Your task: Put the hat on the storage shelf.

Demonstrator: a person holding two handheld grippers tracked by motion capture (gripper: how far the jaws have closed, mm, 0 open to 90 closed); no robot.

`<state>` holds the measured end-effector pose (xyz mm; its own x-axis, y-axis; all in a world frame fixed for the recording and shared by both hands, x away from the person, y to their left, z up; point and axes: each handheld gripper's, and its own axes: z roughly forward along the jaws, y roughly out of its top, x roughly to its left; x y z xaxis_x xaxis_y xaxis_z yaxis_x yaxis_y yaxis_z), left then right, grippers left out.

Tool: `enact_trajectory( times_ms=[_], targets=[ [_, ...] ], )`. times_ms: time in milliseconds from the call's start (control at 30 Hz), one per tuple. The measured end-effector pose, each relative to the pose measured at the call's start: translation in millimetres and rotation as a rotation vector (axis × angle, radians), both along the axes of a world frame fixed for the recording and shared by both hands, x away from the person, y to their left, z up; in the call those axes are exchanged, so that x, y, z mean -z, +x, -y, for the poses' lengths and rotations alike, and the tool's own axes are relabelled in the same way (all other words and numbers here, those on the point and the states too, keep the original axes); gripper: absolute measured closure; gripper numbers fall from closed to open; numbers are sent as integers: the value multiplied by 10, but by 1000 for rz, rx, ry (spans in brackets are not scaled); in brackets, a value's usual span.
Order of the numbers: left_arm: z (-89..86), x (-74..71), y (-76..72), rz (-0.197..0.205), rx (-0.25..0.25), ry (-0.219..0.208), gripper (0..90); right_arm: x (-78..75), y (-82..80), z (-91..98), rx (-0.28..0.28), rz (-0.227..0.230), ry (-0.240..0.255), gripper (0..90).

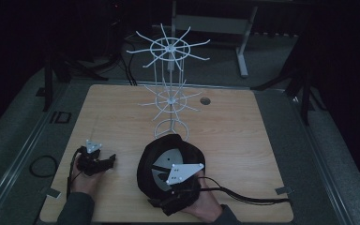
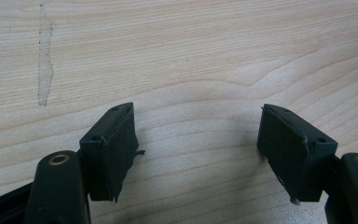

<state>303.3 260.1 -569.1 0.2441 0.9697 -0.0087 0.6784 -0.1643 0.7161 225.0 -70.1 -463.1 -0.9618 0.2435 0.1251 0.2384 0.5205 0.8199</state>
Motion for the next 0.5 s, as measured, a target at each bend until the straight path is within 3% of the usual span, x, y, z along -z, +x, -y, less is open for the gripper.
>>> enact_trajectory(
  times_ms=[233, 267, 333, 433, 500],
  targets=[
    [0, 0, 1, 0, 0, 0, 285, 50, 88, -82, -1, -79, 62, 209],
    [0, 0, 1, 0, 0, 0, 286, 51, 89, -92, -1, -77, 67, 208],
    [0, 0, 1, 0, 0, 0, 285, 41, 54, -163, -4, -34, 23, 205],
    [0, 0, 0, 0, 1, 0, 285, 35, 48, -244, 6, 5, -2, 233],
    [-1, 0, 0, 0, 2, 0, 285, 43, 78, -270, 13, -3, -7, 270]
  ],
)
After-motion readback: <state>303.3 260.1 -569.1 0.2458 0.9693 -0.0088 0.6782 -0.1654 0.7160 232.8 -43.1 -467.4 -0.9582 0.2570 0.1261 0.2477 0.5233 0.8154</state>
